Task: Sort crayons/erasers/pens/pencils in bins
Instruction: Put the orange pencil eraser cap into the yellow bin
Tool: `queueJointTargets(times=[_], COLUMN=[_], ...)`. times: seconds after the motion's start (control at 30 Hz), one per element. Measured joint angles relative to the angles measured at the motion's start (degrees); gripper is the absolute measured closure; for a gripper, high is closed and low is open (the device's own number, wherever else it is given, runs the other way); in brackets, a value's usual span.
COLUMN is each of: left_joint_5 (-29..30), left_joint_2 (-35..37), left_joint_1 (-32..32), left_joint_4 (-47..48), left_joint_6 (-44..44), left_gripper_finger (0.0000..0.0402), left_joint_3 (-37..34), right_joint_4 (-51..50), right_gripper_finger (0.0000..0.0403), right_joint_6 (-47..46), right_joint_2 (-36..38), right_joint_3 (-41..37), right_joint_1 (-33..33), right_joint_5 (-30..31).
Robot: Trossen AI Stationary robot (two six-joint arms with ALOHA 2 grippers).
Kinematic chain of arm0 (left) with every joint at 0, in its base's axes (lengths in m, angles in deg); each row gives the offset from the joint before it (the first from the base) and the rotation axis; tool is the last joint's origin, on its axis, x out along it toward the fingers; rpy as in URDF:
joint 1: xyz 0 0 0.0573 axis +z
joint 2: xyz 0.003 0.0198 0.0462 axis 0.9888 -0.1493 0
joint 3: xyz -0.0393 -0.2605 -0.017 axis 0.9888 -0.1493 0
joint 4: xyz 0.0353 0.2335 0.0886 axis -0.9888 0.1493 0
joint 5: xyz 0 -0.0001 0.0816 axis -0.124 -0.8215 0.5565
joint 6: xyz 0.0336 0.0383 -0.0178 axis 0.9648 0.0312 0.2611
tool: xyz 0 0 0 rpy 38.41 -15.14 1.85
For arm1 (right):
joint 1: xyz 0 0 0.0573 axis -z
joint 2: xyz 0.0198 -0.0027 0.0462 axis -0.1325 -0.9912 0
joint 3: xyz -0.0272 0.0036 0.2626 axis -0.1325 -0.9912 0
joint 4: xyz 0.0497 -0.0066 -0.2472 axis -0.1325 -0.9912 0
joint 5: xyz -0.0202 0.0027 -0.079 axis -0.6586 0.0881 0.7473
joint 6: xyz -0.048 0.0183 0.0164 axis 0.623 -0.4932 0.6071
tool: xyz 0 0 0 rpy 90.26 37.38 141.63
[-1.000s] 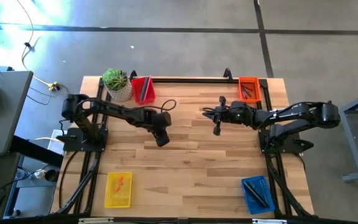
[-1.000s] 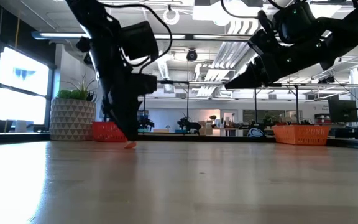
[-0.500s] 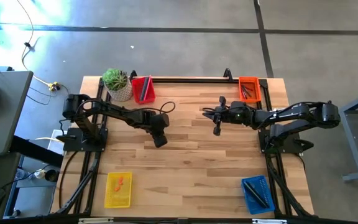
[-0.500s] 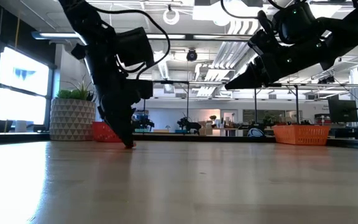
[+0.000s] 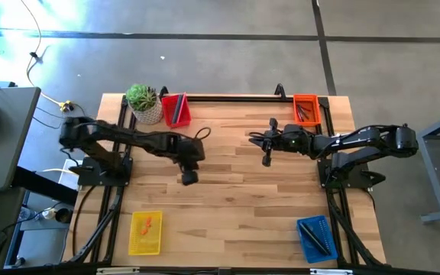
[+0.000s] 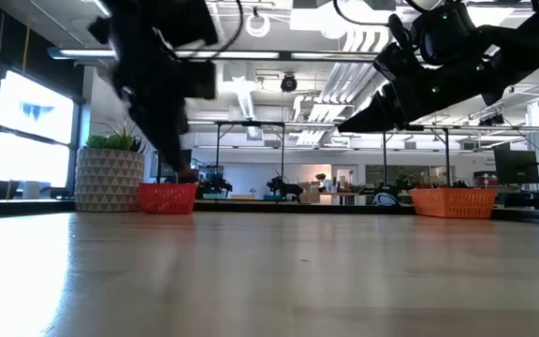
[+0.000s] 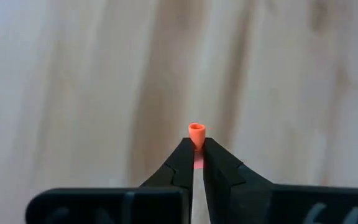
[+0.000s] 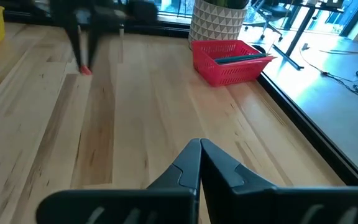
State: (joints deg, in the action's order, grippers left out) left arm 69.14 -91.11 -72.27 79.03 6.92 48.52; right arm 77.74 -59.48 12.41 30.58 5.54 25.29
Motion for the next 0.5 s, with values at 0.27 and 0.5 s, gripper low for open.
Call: queueJointTargets(times=[0.27, 0.5], left_joint_5=[-10.08, -12.92], left_joint_2=[12.24, 15.42], left_joint_1=[-12.45, -34.33], left_joint_4=[15.23, 22.9], left_joint_6=[-12.08, -37.86], left_gripper_finger=[0.0401, 0.0401], left_joint_3=[0.02, -0.02], right_joint_4=[1.88, -0.4], right_gripper_finger=[0.0403, 0.0403], right_joint_6=[-0.46, -2.03], right_joint_2=[0.0, 0.0], right_joint_3=[-0.02, -0.02], right_joint_1=[-0.72, -4.58], right_joint_5=[0.0, 5.83])
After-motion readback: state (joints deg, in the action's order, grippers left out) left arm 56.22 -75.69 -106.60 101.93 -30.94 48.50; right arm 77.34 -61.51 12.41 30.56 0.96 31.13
